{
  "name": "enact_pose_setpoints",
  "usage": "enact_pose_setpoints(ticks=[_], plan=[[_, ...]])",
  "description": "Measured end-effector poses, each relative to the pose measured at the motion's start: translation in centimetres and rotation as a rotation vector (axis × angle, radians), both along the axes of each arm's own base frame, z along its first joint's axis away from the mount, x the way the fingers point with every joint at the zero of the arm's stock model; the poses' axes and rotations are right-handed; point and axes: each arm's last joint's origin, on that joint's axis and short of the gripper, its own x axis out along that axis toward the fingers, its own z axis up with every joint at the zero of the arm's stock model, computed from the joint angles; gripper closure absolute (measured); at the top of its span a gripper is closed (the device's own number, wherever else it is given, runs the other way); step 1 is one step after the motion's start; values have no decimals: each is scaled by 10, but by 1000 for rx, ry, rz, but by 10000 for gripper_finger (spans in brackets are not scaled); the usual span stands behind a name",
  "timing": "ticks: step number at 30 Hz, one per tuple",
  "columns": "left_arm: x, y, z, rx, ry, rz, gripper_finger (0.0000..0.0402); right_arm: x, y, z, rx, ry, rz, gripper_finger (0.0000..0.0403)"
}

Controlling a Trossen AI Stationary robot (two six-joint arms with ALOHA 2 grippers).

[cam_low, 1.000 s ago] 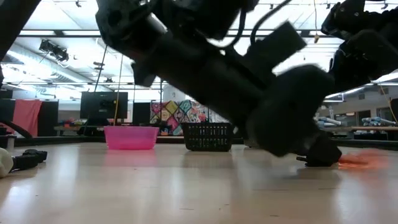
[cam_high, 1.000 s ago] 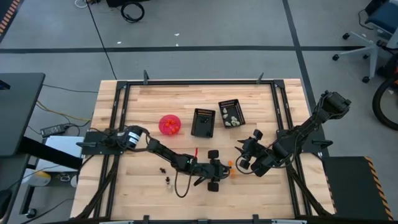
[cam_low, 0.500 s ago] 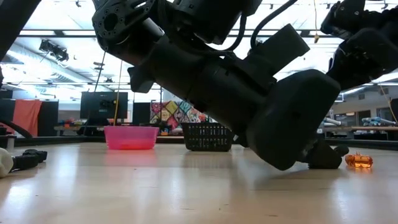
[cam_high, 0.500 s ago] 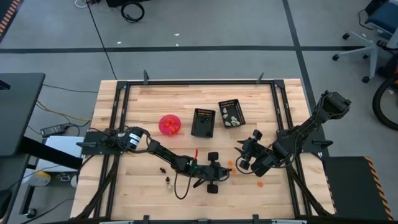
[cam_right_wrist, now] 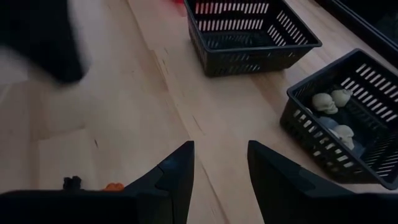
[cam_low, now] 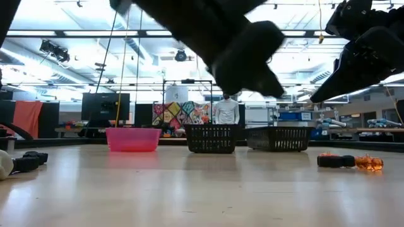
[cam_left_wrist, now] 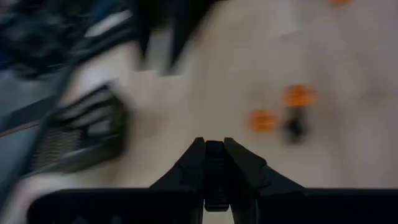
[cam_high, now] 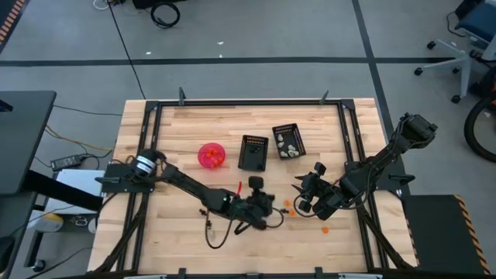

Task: Sort Halloween decoration
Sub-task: Put the black skeleton toy into the left black bin

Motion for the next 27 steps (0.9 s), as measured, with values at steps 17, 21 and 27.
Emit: enact_pose_setpoints(ticks=[17,21,27], plan=[[-18,86,25,94,157,282,351,1,1,1,11,-13,7,250],[-19,120,5,-3,164,258,350,3,4,2,58,20,45,250],[-20,158,-8,-133,125,262,349,16,22,28,186,49,203,250]])
